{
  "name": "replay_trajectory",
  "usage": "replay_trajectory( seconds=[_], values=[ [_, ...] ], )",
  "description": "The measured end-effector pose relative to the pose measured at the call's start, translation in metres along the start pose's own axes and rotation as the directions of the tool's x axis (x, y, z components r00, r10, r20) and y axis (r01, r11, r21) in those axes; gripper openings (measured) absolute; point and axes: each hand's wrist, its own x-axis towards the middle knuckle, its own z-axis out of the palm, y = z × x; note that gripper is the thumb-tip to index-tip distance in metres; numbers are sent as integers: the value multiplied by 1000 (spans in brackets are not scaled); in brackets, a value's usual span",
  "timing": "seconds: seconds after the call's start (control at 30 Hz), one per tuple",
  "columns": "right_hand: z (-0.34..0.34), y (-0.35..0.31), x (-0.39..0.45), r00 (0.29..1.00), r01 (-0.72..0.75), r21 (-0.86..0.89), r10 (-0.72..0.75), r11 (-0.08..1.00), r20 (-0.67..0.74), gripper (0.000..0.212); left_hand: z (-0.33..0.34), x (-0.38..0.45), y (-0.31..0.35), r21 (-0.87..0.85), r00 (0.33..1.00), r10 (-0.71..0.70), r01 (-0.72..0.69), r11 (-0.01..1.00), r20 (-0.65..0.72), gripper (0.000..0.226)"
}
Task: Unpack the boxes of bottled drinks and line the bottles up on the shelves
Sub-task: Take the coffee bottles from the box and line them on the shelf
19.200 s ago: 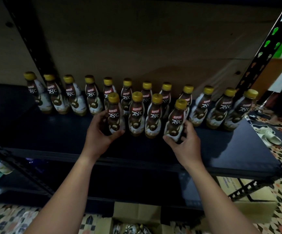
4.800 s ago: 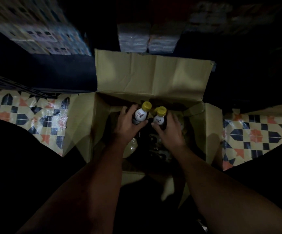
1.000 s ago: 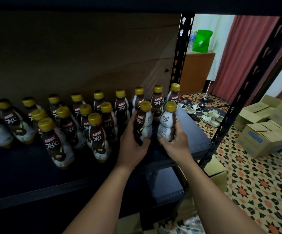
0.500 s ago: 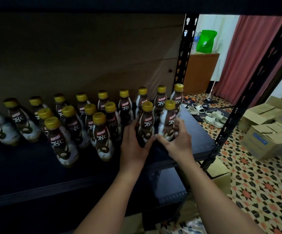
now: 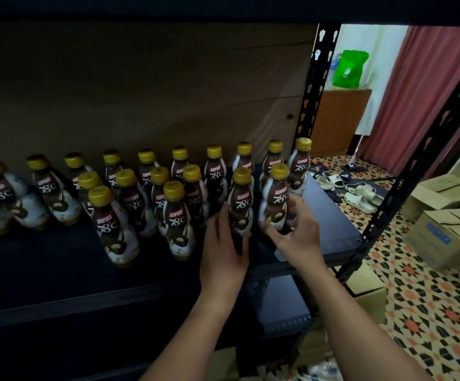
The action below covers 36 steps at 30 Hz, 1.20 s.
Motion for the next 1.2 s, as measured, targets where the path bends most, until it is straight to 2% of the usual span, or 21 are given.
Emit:
replay_trajectory(
  seconds=[0.23,0.57,0.83,1.2],
  values=[
    [3,-5,-3,995,-31,71,24,997,98,77,3,0,3,108,999,-33,33,994,1,79],
    [3,-13,-5,986,-45,121,25,992,166,77,2,0,5,153,997,-74,71,986,11,83],
    [5,-13,-6,986,-61,123,41,990,162,77,2,2,8,127,994,-108,106,986,9,81],
    [7,-12,-6,989,-43,113,27,993,143,79,3,2,8,131,996,-85,86,988,-16,76]
  ],
)
